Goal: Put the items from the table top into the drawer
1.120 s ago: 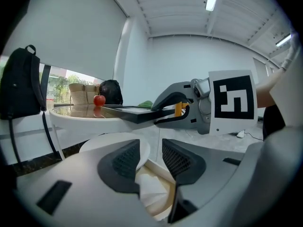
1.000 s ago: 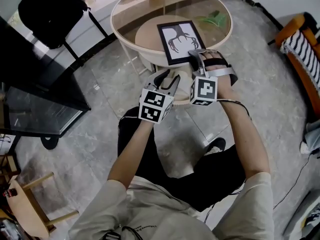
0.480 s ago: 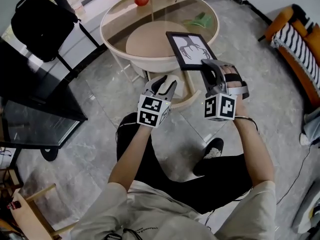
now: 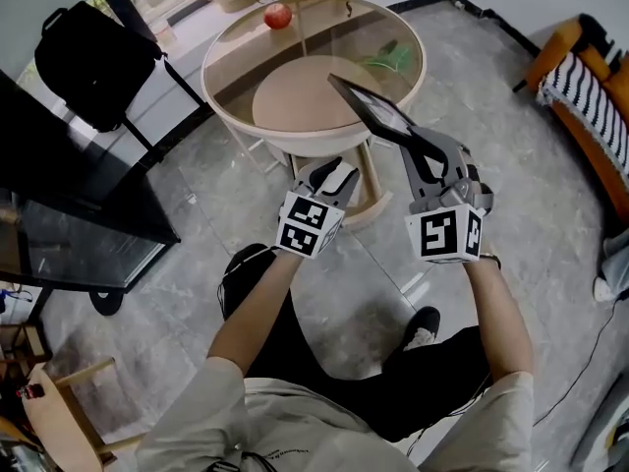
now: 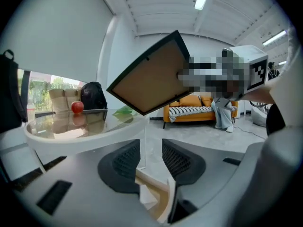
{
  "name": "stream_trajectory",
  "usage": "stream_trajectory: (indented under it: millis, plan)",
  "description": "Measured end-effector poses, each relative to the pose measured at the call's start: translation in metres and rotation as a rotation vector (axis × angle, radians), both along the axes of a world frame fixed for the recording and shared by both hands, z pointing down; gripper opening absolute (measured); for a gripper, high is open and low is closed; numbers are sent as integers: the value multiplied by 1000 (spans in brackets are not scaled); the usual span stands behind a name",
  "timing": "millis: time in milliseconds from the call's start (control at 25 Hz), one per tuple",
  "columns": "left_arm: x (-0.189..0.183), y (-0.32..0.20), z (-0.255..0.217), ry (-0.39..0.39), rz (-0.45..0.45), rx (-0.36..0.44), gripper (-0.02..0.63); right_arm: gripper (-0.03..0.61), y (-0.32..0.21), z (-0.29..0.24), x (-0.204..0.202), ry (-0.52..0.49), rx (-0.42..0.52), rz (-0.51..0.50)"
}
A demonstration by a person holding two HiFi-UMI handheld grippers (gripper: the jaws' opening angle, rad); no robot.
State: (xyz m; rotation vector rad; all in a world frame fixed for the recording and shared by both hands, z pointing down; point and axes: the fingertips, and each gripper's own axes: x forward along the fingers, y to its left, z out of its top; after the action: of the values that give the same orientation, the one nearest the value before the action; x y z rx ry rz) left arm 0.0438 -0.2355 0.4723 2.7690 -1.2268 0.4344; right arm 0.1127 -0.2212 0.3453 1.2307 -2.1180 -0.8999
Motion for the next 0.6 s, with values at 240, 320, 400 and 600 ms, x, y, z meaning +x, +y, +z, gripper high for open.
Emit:
stream_trajectory:
  millis: [240,320,400,600]
  plan:
    - [-23,-11,-16,-87,90,49,153,63,36,-2,6,161,141,-121]
    - [-36,-12,-8,-119,108,60,150,63,46,4,8,203,208,-152]
    - [-46,-12,9,-143,111,79,150,63,56,20,10,238,255,-187]
    - [-73,-13,57,-67,-2,105,148,63,71,70,14,235,274,-245]
